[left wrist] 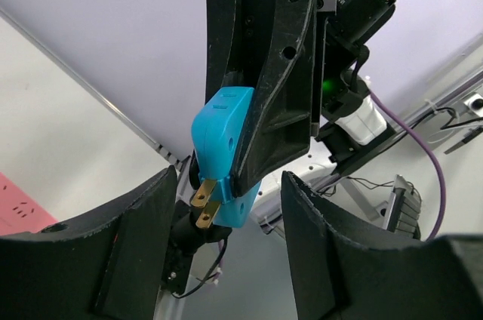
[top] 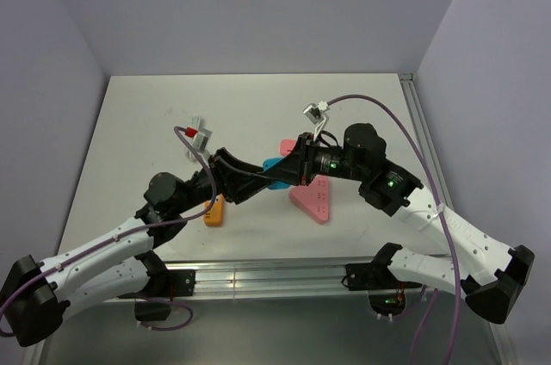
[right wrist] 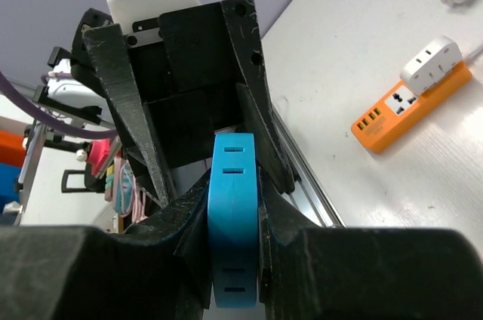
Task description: Insert the plug
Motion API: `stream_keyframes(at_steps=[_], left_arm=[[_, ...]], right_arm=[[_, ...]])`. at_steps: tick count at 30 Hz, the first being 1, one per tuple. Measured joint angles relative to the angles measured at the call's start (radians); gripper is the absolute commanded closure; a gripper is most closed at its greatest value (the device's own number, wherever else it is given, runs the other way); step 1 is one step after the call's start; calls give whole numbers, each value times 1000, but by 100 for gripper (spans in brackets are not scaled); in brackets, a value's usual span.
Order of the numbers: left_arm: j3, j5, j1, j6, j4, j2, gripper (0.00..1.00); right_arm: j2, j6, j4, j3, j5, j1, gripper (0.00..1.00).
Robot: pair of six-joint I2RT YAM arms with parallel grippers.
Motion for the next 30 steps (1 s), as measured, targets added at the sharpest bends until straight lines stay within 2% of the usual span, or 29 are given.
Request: stream_keyframes(at_steps=[8, 15, 23, 28, 30], left_arm=[[0, -9, 0, 32, -46, -16, 41], [-21, -8, 0, -14, 56, 13, 48], [-21, -5, 0, -54, 154, 51, 58], [-21, 1, 0, -64, 172, 69, 59], [-21, 3, 0, -69, 175, 72, 66]], right_arm=[[-2, 28, 11, -1, 19, -5, 100], [-46, 85, 124, -38, 61, -4, 100], [-47, 100, 162, -43, 86, 2, 100], [-47, 95, 155, -43, 106, 2, 100], [-47, 92, 154, -43, 108, 2, 100]])
